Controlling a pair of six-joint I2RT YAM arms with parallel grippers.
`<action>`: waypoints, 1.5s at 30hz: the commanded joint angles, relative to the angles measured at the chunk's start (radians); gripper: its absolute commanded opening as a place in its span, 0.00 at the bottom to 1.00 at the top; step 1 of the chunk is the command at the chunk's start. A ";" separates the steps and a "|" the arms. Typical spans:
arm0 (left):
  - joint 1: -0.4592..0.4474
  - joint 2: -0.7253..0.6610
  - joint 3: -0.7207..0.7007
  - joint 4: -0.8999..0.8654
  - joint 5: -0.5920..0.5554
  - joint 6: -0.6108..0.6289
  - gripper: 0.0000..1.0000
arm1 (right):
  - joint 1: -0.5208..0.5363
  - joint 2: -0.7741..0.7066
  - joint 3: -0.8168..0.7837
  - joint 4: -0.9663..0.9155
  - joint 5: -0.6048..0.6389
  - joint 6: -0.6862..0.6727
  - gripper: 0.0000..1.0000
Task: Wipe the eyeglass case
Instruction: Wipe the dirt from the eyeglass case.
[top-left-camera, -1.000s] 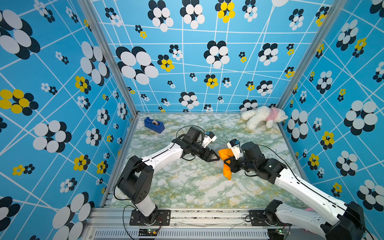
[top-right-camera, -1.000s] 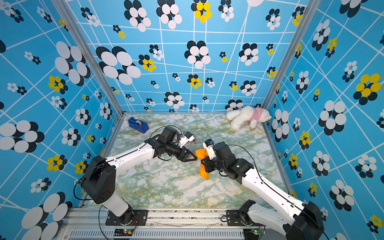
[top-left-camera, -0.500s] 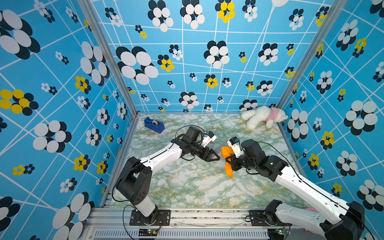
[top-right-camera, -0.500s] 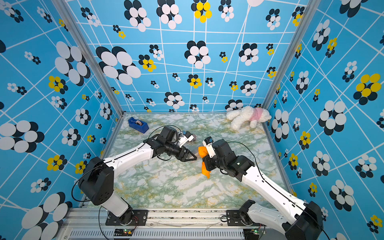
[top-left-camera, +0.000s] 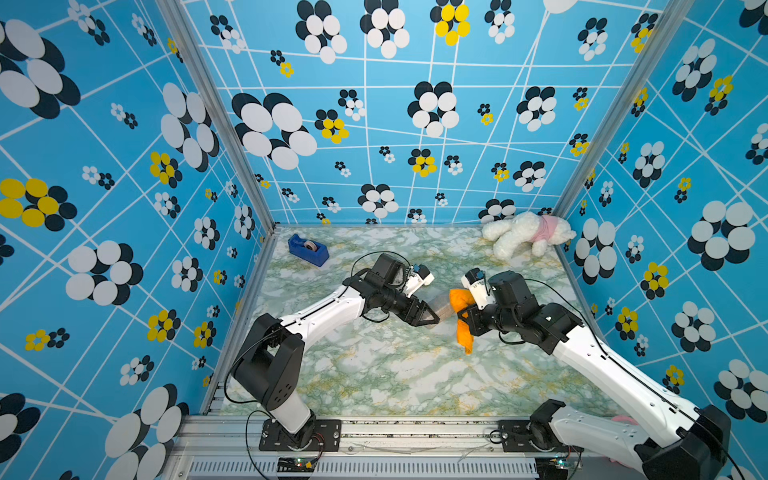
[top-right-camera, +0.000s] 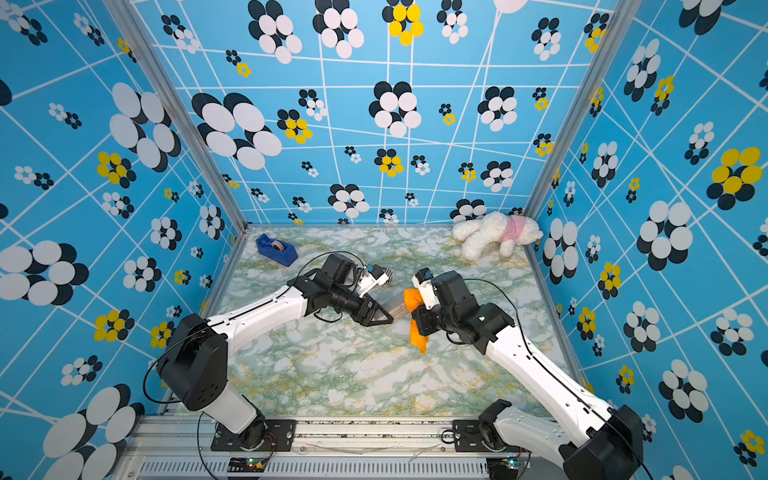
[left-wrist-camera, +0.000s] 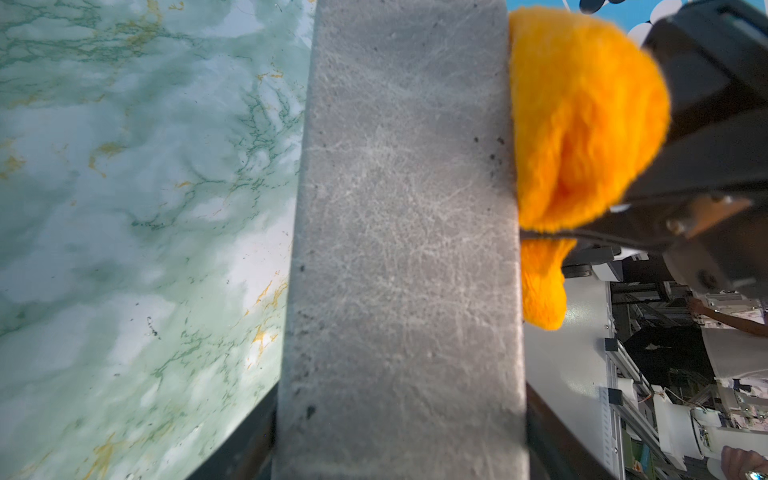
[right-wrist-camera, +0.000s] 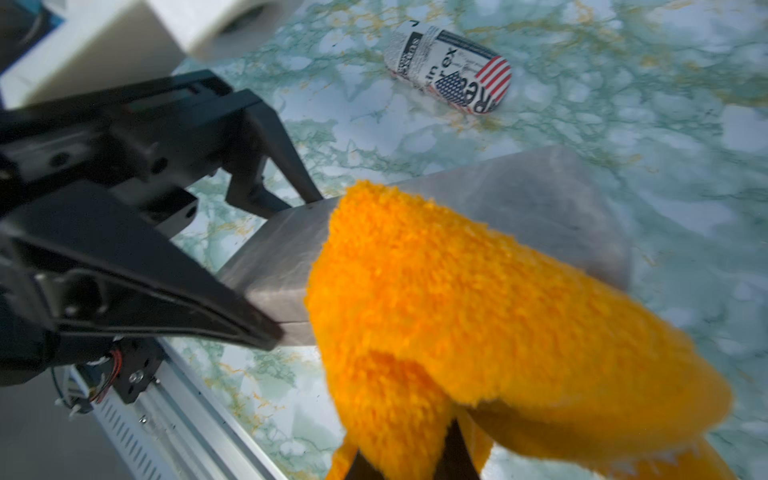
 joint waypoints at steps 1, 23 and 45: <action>-0.033 -0.060 0.032 -0.001 0.127 0.054 0.28 | -0.039 0.020 0.068 -0.001 0.019 -0.026 0.00; -0.027 -0.061 0.031 0.014 0.138 0.047 0.27 | 0.021 0.032 0.037 0.130 -0.152 0.084 0.00; -0.014 -0.085 0.004 0.045 0.140 0.025 0.27 | -0.166 -0.061 0.102 0.078 -0.213 0.014 0.00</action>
